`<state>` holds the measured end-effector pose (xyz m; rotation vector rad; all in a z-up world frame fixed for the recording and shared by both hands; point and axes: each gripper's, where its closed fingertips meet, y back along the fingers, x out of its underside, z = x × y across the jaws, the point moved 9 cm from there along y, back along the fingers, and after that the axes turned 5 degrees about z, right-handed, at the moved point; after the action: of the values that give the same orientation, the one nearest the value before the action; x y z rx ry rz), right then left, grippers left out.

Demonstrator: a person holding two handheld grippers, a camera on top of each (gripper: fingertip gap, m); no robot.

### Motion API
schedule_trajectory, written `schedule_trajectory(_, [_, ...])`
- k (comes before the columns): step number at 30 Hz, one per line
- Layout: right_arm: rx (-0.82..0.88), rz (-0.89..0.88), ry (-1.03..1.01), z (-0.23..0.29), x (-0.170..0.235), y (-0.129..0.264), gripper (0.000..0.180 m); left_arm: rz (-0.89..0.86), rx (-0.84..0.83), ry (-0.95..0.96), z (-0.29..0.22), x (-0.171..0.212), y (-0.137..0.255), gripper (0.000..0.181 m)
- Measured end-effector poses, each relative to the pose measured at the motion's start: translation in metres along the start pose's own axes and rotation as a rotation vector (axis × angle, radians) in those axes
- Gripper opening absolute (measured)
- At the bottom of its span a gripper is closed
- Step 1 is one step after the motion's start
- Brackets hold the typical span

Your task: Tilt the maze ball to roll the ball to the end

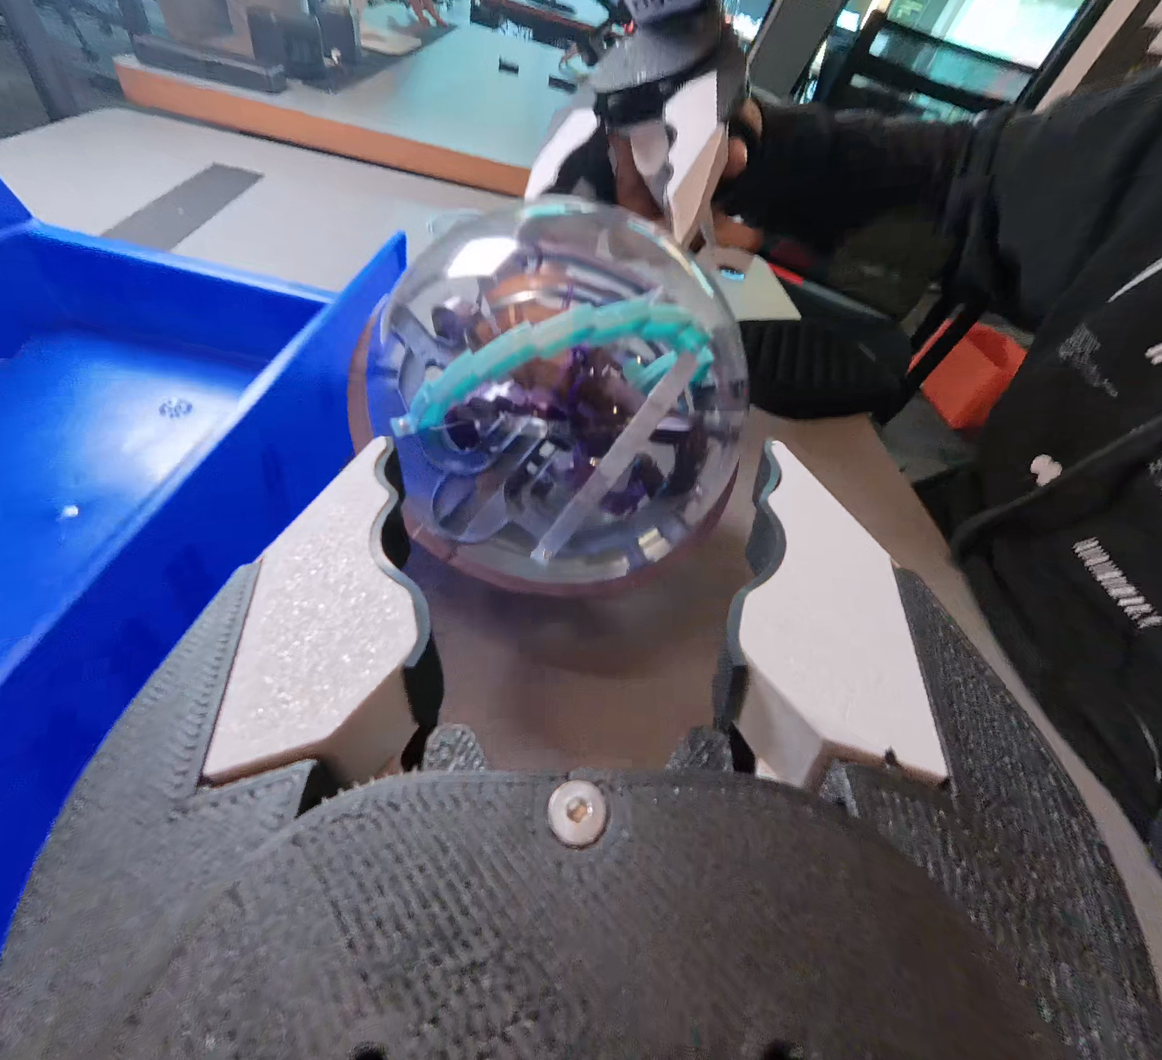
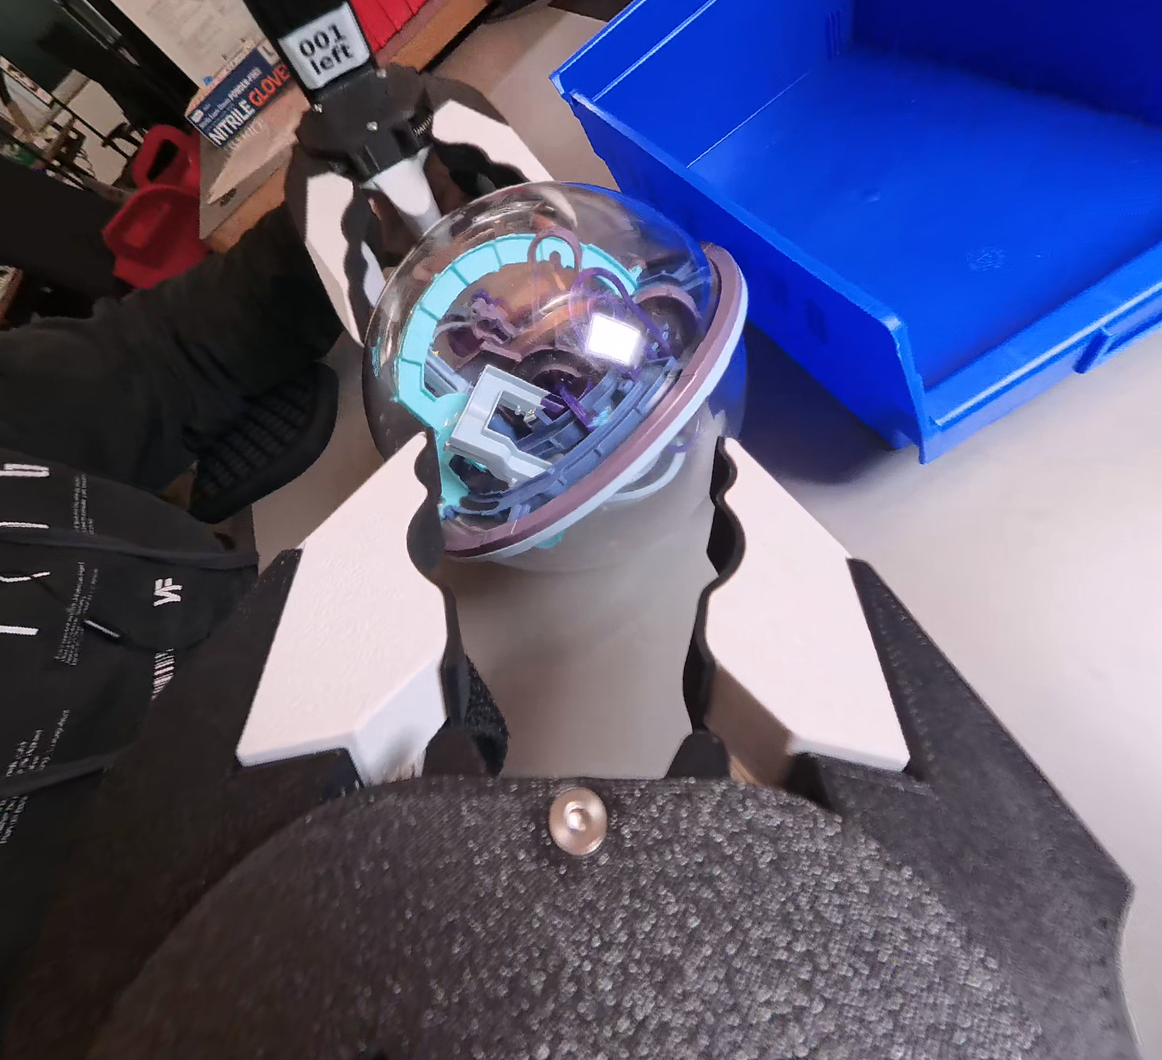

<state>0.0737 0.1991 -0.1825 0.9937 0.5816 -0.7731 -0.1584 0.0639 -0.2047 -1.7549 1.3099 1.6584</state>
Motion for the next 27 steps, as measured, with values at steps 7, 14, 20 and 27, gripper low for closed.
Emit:
schedule_trajectory(7, [-0.076,0.014,-0.040,-0.001,-0.002,-0.010,0.090,0.009,-0.031,-0.015,0.001,0.016,-0.015,0.121])
schedule_trajectory(14, [-0.140,0.009,-0.107,-0.011,0.003,-0.015,0.092,-0.040,0.005,0.053,0.011,0.013,-0.014,0.117])
schedule_trajectory(20, [-0.213,-0.005,-0.181,-0.016,0.011,-0.023,0.095,-0.019,0.051,0.121,0.016,0.006,-0.010,0.117])
schedule_trajectory(27, [-0.267,0.001,-0.267,-0.020,0.013,-0.029,0.097,-0.023,0.125,0.234,0.026,0.005,-0.007,0.116])
